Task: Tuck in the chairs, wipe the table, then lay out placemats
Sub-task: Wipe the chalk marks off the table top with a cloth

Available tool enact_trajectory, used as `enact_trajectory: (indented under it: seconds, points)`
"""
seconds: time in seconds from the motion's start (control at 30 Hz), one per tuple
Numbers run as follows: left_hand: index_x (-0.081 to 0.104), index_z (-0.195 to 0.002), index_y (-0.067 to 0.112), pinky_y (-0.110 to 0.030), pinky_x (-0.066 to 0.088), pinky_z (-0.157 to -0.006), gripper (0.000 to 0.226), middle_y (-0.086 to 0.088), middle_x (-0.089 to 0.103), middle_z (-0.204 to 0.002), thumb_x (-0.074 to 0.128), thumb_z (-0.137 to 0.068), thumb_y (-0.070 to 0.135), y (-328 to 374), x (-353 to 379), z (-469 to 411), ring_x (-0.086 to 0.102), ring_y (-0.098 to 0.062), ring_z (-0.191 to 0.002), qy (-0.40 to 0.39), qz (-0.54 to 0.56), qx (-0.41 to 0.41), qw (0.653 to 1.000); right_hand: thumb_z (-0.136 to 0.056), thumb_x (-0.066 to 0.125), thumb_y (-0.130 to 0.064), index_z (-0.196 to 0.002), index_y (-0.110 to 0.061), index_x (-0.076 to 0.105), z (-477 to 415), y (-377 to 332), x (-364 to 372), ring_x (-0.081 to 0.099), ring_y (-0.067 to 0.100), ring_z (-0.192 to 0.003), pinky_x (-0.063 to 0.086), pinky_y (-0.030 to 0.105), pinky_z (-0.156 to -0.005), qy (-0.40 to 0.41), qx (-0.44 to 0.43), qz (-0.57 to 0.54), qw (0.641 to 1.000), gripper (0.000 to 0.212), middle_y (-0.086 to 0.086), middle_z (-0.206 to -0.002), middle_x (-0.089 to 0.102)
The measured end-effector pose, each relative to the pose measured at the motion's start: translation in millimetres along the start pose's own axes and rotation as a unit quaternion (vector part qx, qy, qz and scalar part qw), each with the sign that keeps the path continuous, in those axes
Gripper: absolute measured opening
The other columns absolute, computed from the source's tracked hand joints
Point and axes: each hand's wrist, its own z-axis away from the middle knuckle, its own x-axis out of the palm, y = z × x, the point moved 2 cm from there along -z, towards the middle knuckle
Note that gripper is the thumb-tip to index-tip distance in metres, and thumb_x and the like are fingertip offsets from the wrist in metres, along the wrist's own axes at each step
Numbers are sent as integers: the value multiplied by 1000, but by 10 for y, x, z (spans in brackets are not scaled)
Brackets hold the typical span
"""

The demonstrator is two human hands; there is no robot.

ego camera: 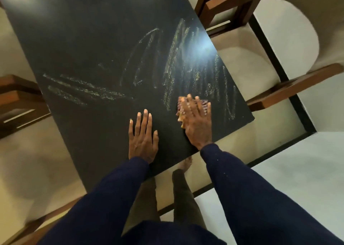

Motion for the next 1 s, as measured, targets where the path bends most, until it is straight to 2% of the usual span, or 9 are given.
enact_trajectory:
  seconds: [0.1,0.17,0.3,0.37,0.43,0.57,0.7,0.87,1.0]
  points:
    - [15,-170,12,-56,10,-132,67,-6,1,-179,30,-110,38,9,-7,2,-2,-23,-165,6,8,0,1000,-100,66,-38,-171,-25,19,385,61,-17,3,29,-166,10,70,-128,-56,-167,-8,984,87,4,-180,8]
    - [16,-170,12,-55,10,-132,67,-5,1,-179,32,-110,38,25,-14,-4,-2,-23,-165,11,14,0,1000,-99,69,-41,-171,-24,23,501,309,-85,7,29,-166,12,69,-128,-69,-217,2,974,86,5,-180,11]
    - [20,-169,12,-54,12,-133,66,-5,7,-179,38,-110,35,33,-16,-24,4,-23,-165,37,32,3,999,-104,57,-37,-170,-25,23,132,621,-174,11,29,-166,11,68,-129,-32,-111,10,993,75,4,-179,16]
    - [24,-168,13,-54,15,-132,64,-4,12,-178,40,-110,32,20,-15,-28,7,-22,-165,52,42,-2,998,-112,40,-39,-170,-27,25,-214,428,-154,15,28,-165,11,66,-129,6,-29,10,1000,61,3,-178,21]
    - [27,-168,13,-53,17,-132,61,-4,15,-178,41,-110,29,20,-11,-12,10,-21,-165,64,50,-6,997,-113,37,-38,-169,-28,28,-439,94,-86,18,29,-164,9,66,-130,21,-7,0,1000,57,3,-177,23]
    - [30,-167,14,-52,17,-132,59,-5,18,-177,42,-110,26,-4,-41,18,12,-22,-165,88,66,-37,993,-107,53,-36,-171,-24,20,-276,-256,35,8,29,-166,9,68,-129,-19,-159,3,987,73,4,-179,14]
    - [29,-167,14,-49,15,-133,60,-5,18,-177,42,-110,27,9,-50,24,11,-22,-165,92,69,-47,992,-102,58,-37,-170,-22,25,43,224,-80,10,30,-166,13,70,-128,-48,-271,13,961,77,5,-179,15]
    - [30,-167,14,-49,15,-133,60,-6,19,-177,43,-110,26,6,-50,26,14,-23,-164,100,65,-49,992,-108,47,-30,-170,-24,26,-345,807,-253,14,27,-165,13,65,-129,-20,-135,20,990,66,3,-178,19]
    - [30,-167,14,-49,15,-133,60,-7,19,-177,41,-110,26,7,-42,33,14,-23,-164,99,60,-48,992,-110,36,-34,-169,-26,28,-771,432,-183,17,29,-164,11,66,-129,0,-30,18,999,60,4,-177,23]
